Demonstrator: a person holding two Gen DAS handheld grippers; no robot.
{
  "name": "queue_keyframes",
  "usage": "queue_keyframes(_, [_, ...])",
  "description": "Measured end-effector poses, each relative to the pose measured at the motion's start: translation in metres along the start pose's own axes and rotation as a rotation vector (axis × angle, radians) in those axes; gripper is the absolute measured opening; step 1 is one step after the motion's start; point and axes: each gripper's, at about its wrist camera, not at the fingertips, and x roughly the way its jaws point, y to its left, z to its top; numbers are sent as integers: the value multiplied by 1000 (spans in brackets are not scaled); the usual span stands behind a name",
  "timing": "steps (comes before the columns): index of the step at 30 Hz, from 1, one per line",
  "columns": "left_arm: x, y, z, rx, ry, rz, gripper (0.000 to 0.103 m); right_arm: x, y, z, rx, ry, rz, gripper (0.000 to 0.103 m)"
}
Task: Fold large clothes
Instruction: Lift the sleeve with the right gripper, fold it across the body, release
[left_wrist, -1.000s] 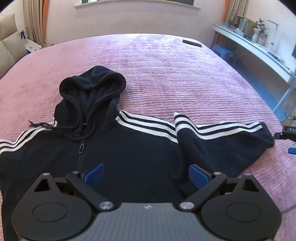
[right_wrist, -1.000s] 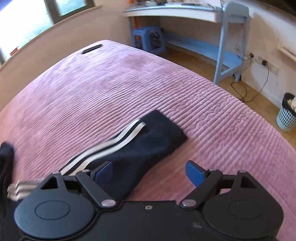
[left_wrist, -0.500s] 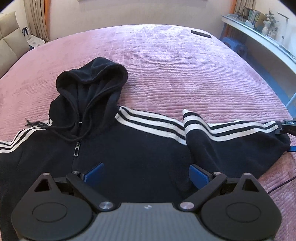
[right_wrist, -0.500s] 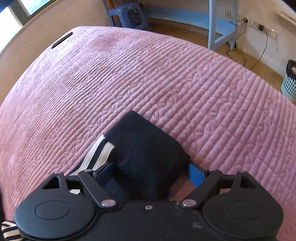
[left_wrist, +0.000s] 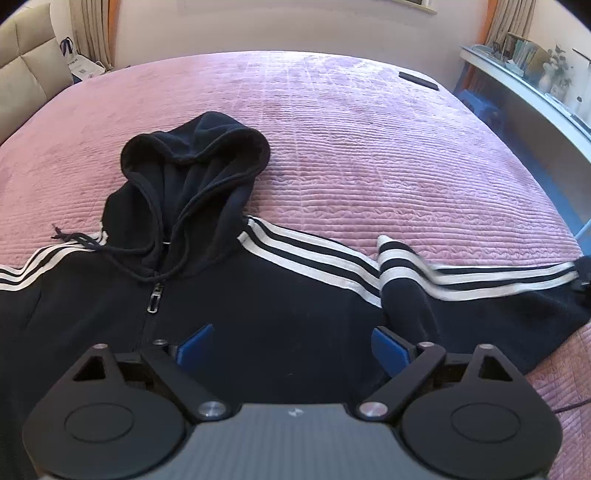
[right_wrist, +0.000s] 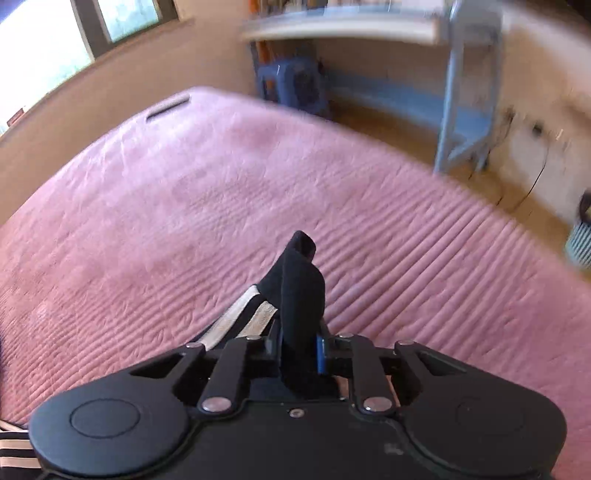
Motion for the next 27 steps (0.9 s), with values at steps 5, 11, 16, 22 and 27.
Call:
queue_keyframes(5, [-9, 19, -3, -28, -11, -1, 94, -42, -31, 9, 47, -116, -187, 19])
queue_keyframes(11, [-23, 64, -12, -50, -18, 0, 94, -89, -12, -4, 47, -139, -177, 19])
queue_keyframes(16, [-35, 121, -14, -47, -2, 29, 93, -157, 76, -38, -35, -150, -9, 20])
queue_keyframes(22, [-62, 209, -7, -60, -37, 79, 94, -236, 216, -95, -93, -114, 303, 20])
queue_keyframes(27, [-79, 283, -2, -93, -63, 123, 94, -270, 344, -155, -180, -37, 527, 20])
